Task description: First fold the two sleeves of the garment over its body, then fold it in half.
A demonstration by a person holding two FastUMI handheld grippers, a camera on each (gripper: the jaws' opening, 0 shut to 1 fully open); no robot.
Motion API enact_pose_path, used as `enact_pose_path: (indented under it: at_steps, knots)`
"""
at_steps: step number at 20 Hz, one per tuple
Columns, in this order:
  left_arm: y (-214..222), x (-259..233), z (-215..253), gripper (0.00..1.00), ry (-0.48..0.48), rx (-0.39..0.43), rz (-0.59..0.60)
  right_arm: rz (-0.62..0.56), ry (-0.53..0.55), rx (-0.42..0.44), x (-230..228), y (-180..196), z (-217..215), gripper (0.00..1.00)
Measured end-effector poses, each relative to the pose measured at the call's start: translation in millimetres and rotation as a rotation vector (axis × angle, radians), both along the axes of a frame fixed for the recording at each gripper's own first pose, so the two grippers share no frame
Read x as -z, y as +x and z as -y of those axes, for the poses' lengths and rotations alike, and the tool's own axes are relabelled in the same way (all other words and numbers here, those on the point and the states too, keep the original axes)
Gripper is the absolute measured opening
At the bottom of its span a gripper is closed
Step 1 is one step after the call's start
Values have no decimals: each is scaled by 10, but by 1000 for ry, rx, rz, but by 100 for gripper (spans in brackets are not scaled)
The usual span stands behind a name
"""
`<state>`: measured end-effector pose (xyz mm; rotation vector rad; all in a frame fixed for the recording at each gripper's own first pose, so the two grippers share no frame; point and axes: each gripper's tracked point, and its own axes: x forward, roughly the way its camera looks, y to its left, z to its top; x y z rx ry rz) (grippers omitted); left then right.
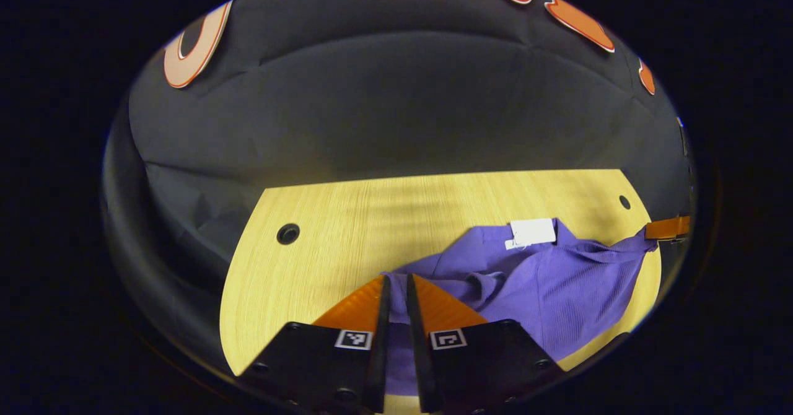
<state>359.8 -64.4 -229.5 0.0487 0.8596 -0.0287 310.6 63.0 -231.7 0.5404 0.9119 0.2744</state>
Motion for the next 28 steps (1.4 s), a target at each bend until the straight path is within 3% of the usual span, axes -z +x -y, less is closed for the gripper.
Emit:
enact_pose_path:
  at_steps: [2,4,6,7,9,11,15,19,23,28]
  knots:
    - [152,-165,-101,36,51,4,77,8,19,29,-13,88,-8,10]
    - [187,-323,-113,53,80,15,119,17,14,41,-32,83,3,20]
    - [161,-478,-55,80,64,11,150,74,-23,69,-108,151,121,49]
    - [145,-544,-55,84,49,4,171,95,-36,81,-162,142,161,64]
    - [79,-684,-60,86,12,-3,200,125,-42,93,-291,103,199,80]
    - [-13,-832,-34,87,-34,-10,227,160,-77,95,-376,33,244,89]
    - [-221,-1257,14,89,-138,-13,328,302,-210,74,-717,-246,299,96]
    - [-474,-1704,-45,90,-147,9,464,457,-301,88,-1183,-550,238,96]
    - [-852,-2151,10,90,-172,72,609,567,-301,77,-1558,-904,67,95]
    - [-1336,-2412,12,90,-198,123,676,704,-339,125,-1950,-1337,-12,96]
